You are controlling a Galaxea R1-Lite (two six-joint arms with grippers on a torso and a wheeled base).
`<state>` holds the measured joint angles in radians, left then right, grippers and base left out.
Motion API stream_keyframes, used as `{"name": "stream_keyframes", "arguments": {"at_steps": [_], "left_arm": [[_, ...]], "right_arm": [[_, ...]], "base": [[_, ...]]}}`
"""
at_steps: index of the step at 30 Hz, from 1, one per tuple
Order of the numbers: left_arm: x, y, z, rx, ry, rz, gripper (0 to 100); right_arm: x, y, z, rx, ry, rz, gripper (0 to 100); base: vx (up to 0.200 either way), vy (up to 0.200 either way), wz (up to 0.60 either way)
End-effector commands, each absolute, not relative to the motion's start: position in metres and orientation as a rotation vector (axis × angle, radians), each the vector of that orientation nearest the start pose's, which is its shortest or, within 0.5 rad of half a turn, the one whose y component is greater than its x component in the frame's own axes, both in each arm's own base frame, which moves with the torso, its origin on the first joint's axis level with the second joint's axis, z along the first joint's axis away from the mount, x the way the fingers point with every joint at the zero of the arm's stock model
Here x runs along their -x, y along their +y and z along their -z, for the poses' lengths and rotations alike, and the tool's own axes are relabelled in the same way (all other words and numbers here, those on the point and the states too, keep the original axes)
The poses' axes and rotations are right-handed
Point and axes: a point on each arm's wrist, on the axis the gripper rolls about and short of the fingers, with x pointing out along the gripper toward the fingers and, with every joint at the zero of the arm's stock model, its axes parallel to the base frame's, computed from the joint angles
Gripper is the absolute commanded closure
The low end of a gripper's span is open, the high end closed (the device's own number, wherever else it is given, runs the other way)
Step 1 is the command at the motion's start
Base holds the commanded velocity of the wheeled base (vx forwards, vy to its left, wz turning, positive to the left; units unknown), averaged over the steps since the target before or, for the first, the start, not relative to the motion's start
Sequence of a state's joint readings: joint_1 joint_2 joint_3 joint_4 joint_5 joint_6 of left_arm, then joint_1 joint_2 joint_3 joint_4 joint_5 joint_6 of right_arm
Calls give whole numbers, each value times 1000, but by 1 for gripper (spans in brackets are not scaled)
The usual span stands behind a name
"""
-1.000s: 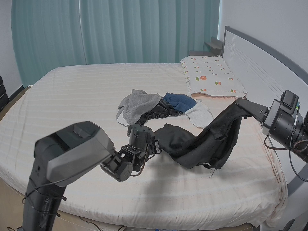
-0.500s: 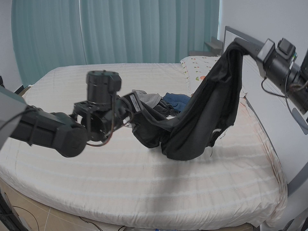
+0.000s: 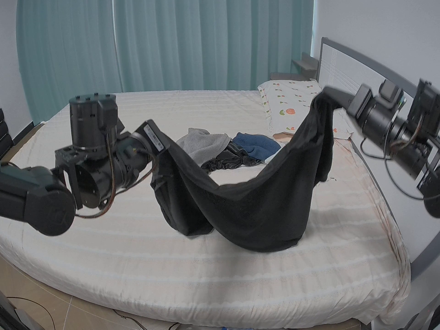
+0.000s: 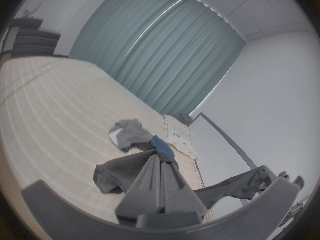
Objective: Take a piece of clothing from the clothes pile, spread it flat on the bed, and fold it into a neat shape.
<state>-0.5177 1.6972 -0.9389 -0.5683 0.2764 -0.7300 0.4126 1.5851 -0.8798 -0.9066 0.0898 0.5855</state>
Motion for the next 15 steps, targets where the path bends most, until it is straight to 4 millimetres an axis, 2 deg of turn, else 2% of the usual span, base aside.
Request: {"name": "stream_keyframes", "arguments": {"at_steps": [1,4,5,7,14,15], "left_arm": [[-260,-147,-156,723,425,191,100],[-259,-154,-144,736,460,198,100],[-256,-158,-137,741,486,207,100],[-249,-163,-131,730,515,231,100],[-236,-160,-112,707,578,232,100],[-233,-158,-108,703,596,226,100]], "right_arm": [[-267,121,-174,-683,235,-455,100],[-262,126,-160,-710,289,-465,100],[-258,130,-149,-708,332,-470,100],[-252,131,-140,-707,354,-475,100],[-248,133,-132,-708,356,-479,100],[-246,132,-133,-708,355,-482,100]], "base": [[0,0,0],[0,0,0],[0,0,0],[0,0,0],[0,0,0],[-200,0,0]]}}
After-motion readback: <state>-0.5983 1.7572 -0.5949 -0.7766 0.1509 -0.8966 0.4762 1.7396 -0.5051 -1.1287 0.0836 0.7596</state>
